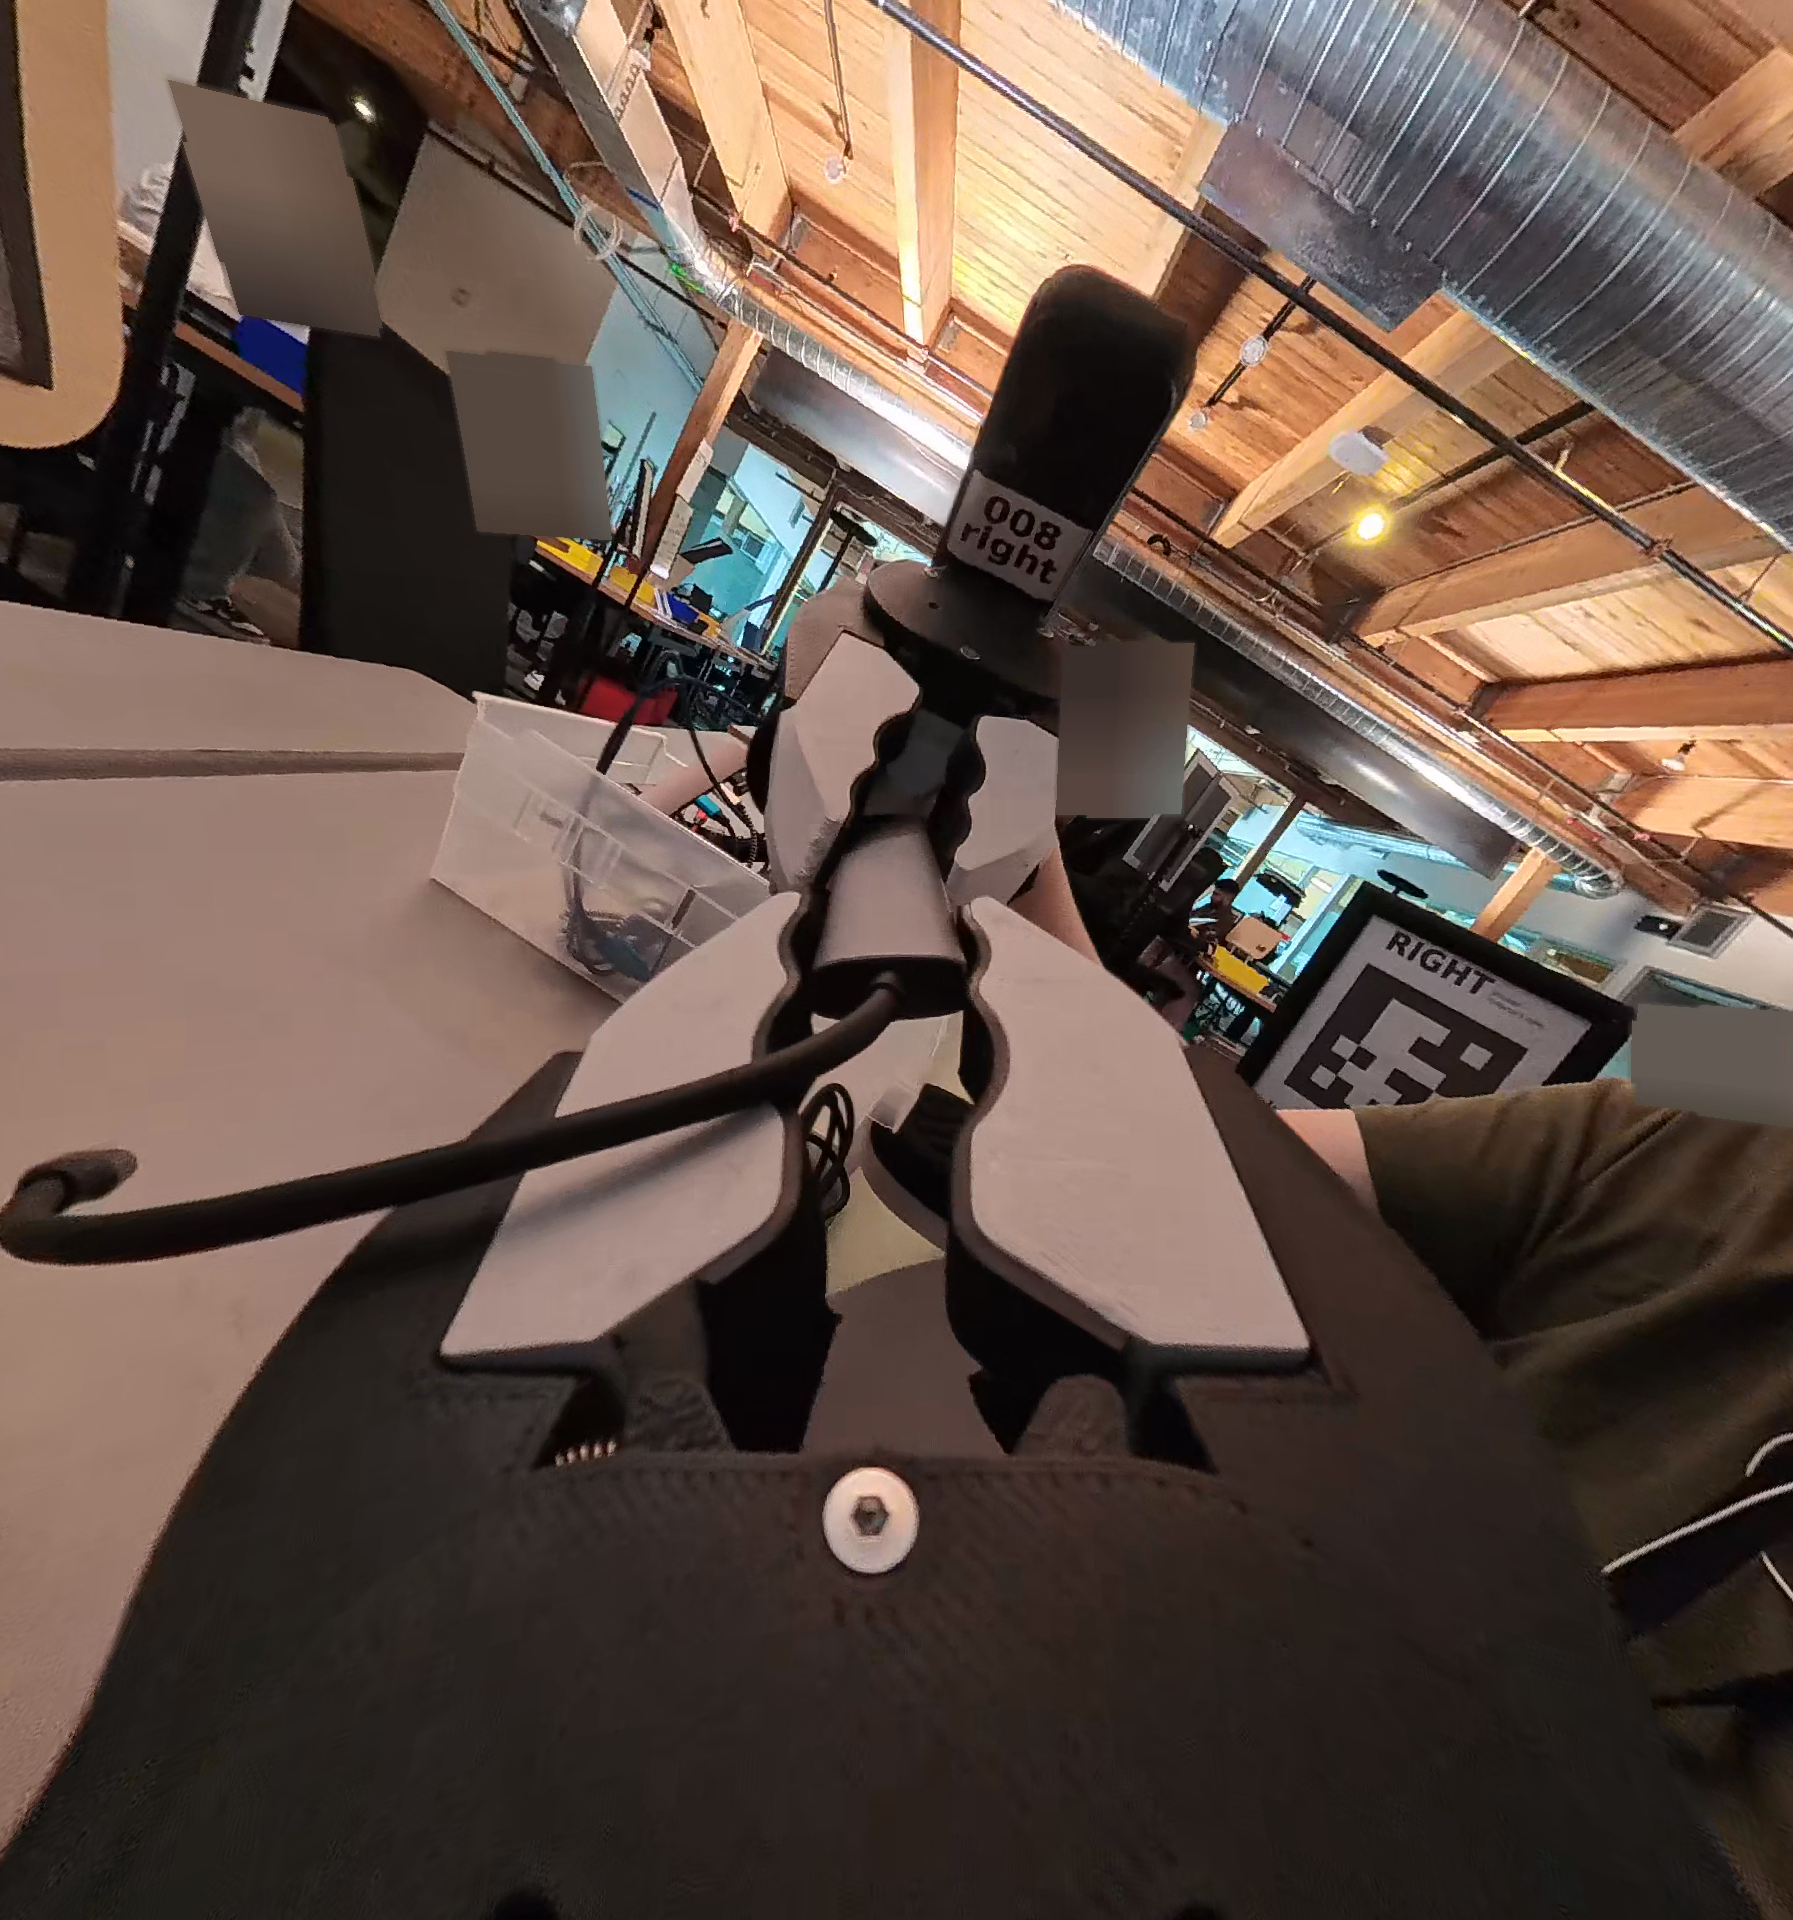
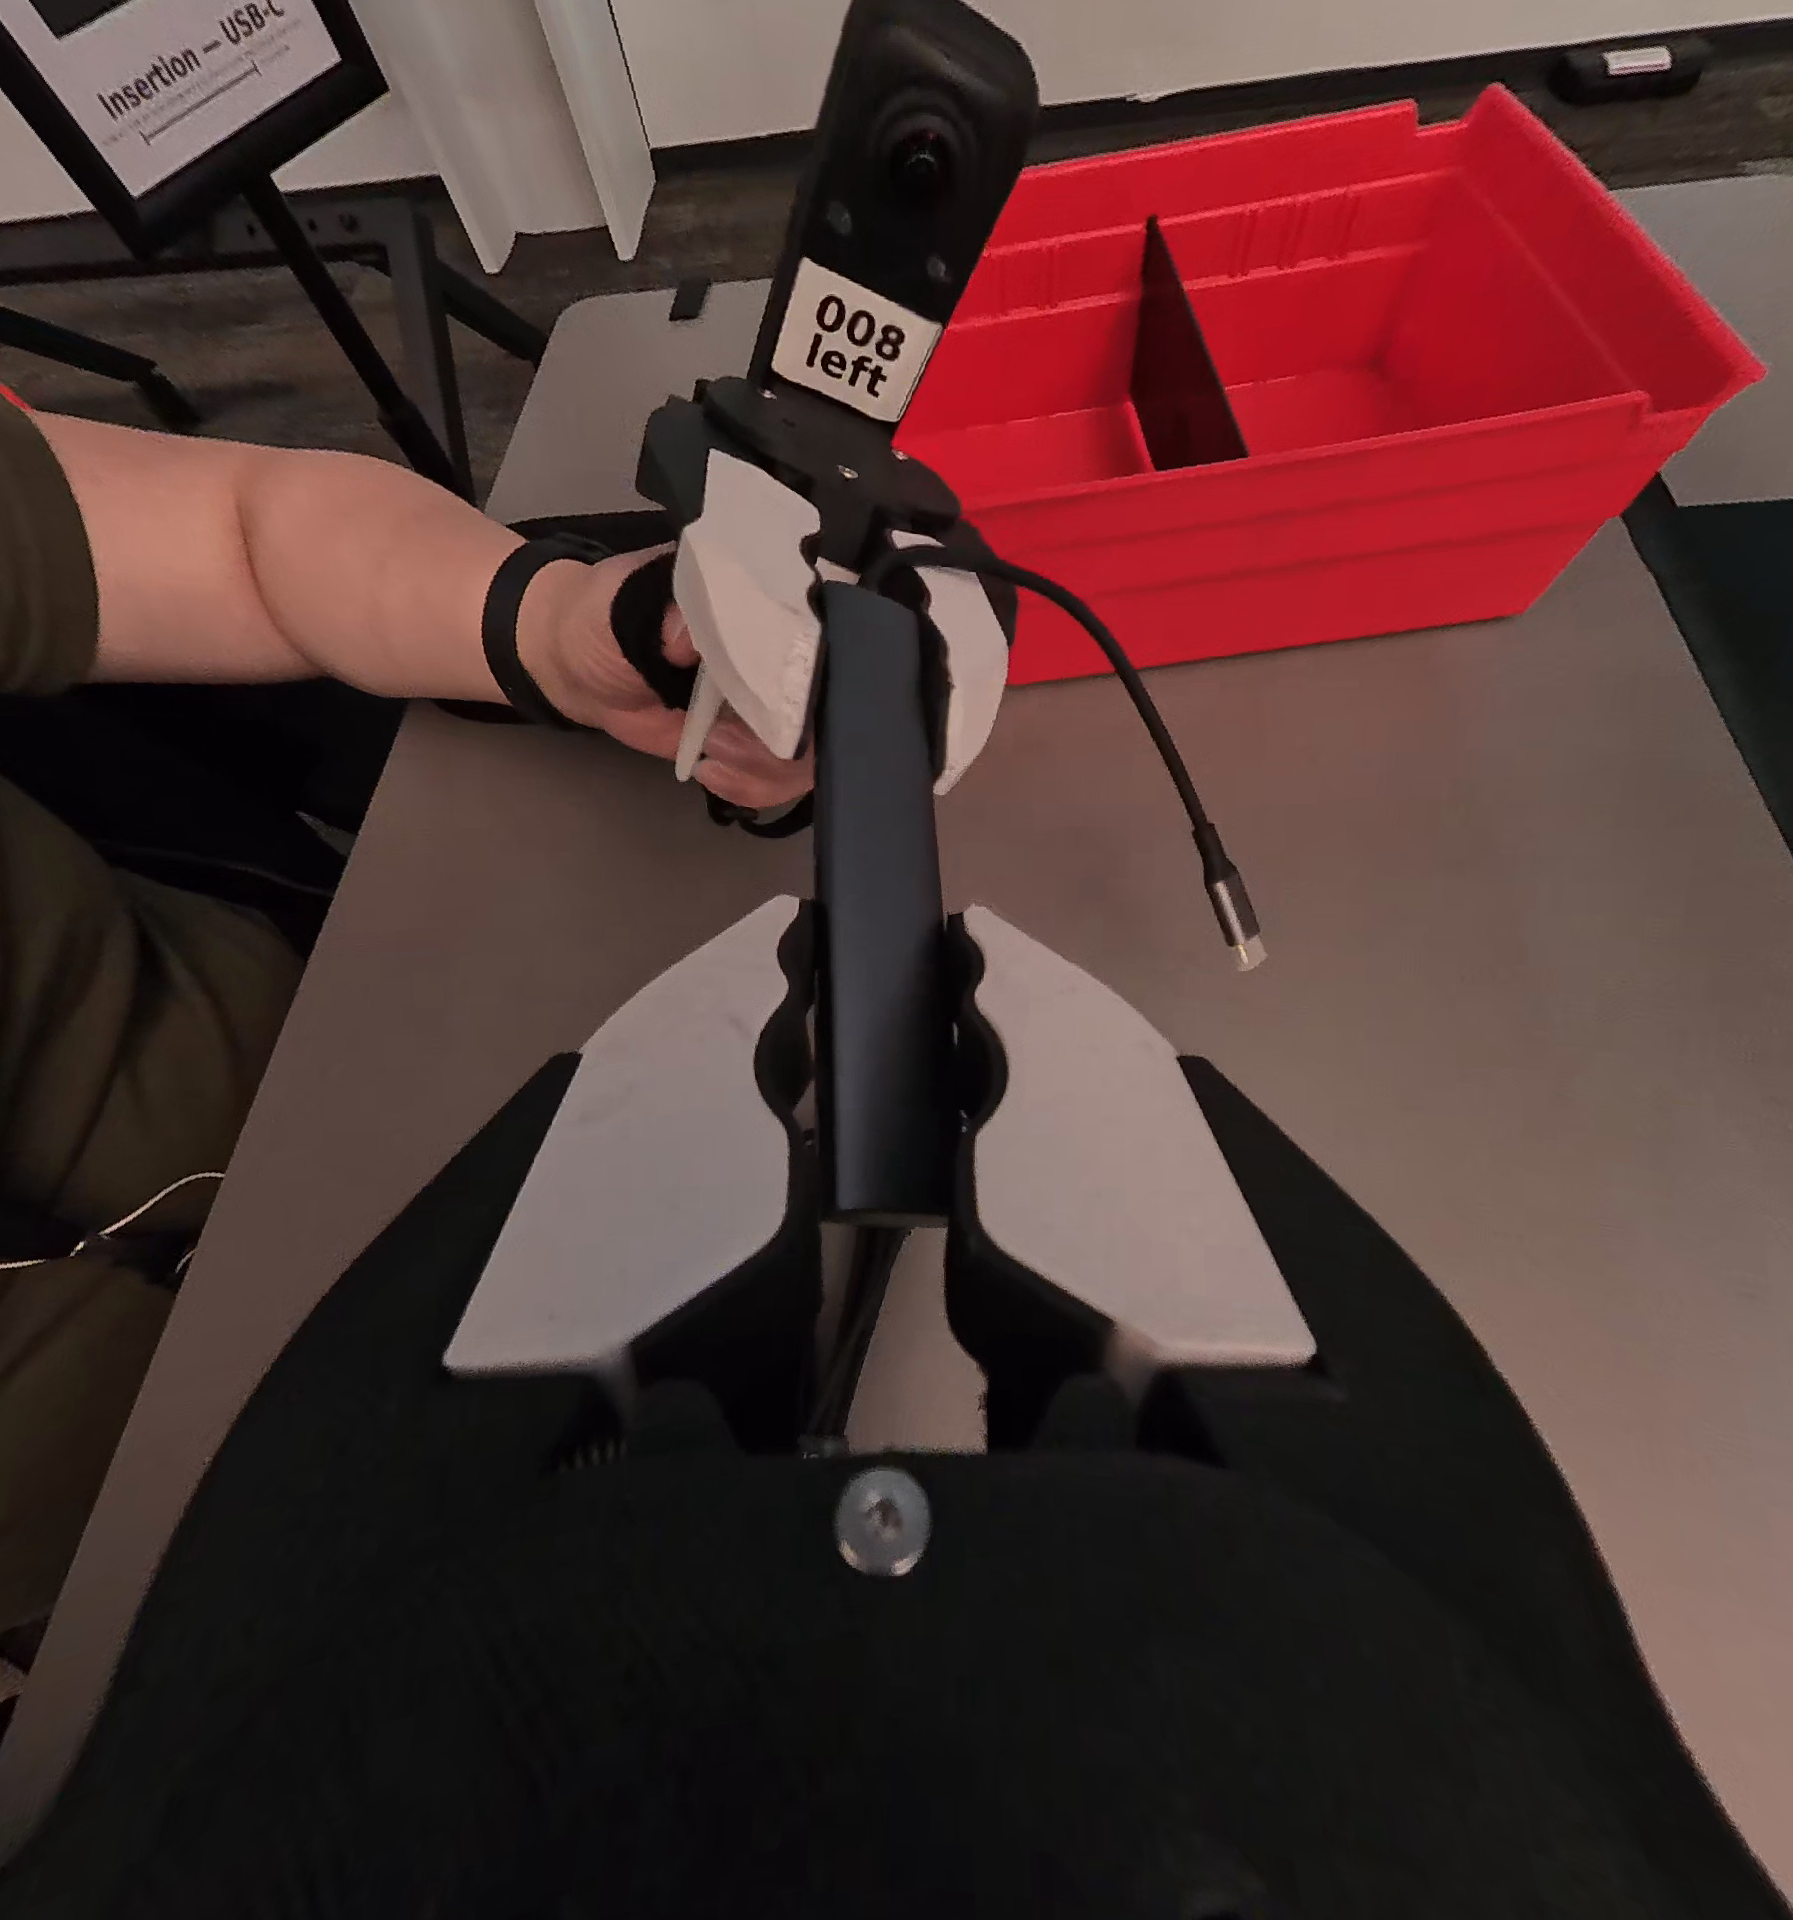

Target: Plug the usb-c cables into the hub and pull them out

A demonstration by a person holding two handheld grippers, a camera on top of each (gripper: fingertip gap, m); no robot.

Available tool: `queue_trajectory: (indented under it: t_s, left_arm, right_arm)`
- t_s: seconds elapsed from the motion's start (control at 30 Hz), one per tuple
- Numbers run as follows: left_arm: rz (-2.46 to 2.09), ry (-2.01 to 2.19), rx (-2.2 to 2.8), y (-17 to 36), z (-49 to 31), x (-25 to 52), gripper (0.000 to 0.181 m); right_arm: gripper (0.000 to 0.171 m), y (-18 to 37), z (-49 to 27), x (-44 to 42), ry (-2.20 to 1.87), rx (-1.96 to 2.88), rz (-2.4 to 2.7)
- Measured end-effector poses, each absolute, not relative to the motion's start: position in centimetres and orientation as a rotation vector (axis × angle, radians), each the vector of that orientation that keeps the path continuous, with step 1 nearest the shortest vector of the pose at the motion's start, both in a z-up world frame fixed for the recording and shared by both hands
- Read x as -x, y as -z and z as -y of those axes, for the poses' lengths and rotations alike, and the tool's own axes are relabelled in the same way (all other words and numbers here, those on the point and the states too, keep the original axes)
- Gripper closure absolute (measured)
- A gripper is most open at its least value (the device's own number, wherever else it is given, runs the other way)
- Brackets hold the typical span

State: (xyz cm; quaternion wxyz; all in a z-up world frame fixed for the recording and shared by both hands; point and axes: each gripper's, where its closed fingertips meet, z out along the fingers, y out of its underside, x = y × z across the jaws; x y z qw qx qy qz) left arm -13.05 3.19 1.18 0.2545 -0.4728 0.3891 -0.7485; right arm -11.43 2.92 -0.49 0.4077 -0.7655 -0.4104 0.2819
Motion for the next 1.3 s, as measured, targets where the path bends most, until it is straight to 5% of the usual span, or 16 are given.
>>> queue_trajectory:
  t_s: [0.5,0.8,1.13,1.3]
  left_arm:
    - [-0.808,2.028,1.204,-5.1,-7.4,16.7,0.159]
    - [-0.733,2.033,1.174,-5.7,-8.9,18.1,0.158]
    - [-0.738,2.041,1.163,-6.0,-8.7,18.2,0.159]
    - [-0.726,2.045,1.163,-6.0,-8.9,18.3,0.159]
  right_arm:
    - [0.134,-3.4,-5.8,9.5,-0.369,1.756,0.852]
    - [0.139,9.2,-3.0,10.6,-0.63,2.523,0.837]
    - [0.144,13.3,-3.1,9.6,-0.653,2.7,0.752]
    - [0.162,13.7,-2.5,10.3,-0.806,2.716,0.758]
